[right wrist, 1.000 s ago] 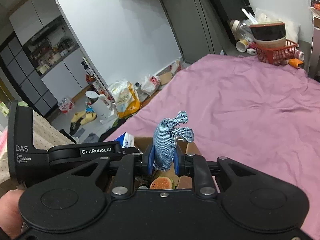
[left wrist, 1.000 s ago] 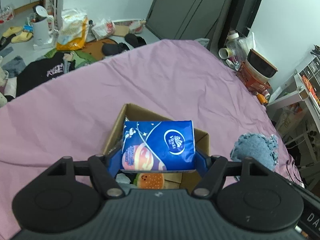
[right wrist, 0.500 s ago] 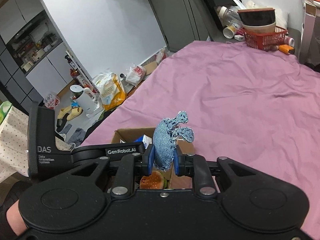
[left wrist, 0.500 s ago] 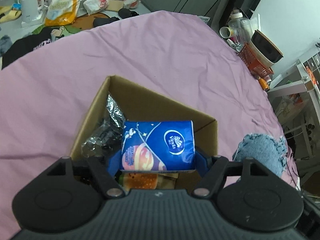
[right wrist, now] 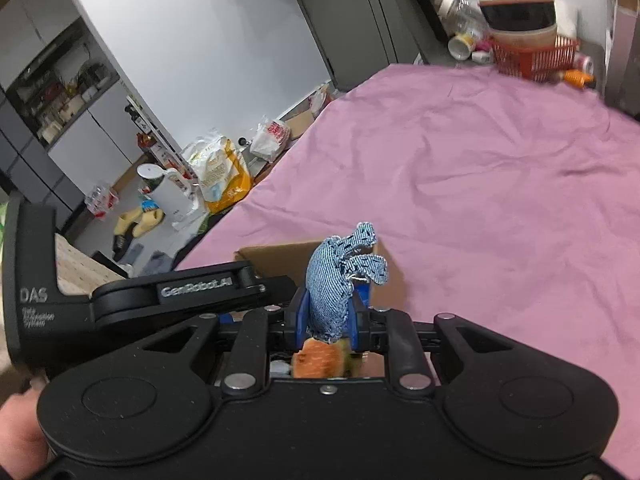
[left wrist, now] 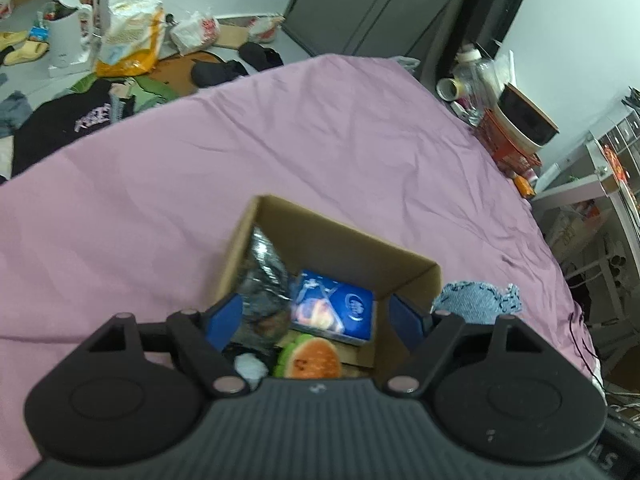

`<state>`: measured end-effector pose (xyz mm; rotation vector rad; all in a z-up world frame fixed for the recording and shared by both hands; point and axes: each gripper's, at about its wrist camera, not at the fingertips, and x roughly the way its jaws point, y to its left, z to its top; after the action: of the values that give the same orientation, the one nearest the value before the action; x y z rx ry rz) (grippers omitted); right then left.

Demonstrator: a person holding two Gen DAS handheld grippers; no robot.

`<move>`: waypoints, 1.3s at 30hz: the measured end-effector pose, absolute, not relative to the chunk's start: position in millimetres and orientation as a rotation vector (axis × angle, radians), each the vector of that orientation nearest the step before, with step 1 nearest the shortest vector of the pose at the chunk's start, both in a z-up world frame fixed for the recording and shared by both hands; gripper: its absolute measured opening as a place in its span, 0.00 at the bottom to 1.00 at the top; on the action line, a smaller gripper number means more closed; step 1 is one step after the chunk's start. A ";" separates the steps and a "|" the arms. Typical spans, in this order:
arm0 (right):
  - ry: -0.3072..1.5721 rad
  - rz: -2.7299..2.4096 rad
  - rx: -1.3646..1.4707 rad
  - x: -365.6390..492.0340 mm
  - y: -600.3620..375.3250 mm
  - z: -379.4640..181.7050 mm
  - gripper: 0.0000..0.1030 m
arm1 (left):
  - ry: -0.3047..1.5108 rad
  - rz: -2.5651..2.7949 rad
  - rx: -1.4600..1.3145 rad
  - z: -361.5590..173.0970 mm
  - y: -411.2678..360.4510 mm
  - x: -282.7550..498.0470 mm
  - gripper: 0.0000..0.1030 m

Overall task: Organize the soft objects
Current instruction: 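Lower the tissue pack and denim patch into the box and open both tools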

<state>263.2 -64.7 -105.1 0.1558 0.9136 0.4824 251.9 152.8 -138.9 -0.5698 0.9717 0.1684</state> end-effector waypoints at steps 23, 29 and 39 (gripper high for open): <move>0.835 0.477 0.262 242.0 -101.4 -61.7 0.80 | 0.901 0.280 -0.482 -78.4 152.7 194.0 0.92; 0.793 0.474 0.286 228.7 -120.5 -41.9 0.82 | 0.840 0.273 -0.479 -52.5 143.6 170.4 1.00; 0.731 0.493 0.241 186.4 -136.2 -19.1 0.97 | 0.770 0.238 -0.455 -28.4 121.8 127.3 1.00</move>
<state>186.4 -136.2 -19.1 0.2410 0.7313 0.4927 127.3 121.8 -28.4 -0.4551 0.7699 0.2377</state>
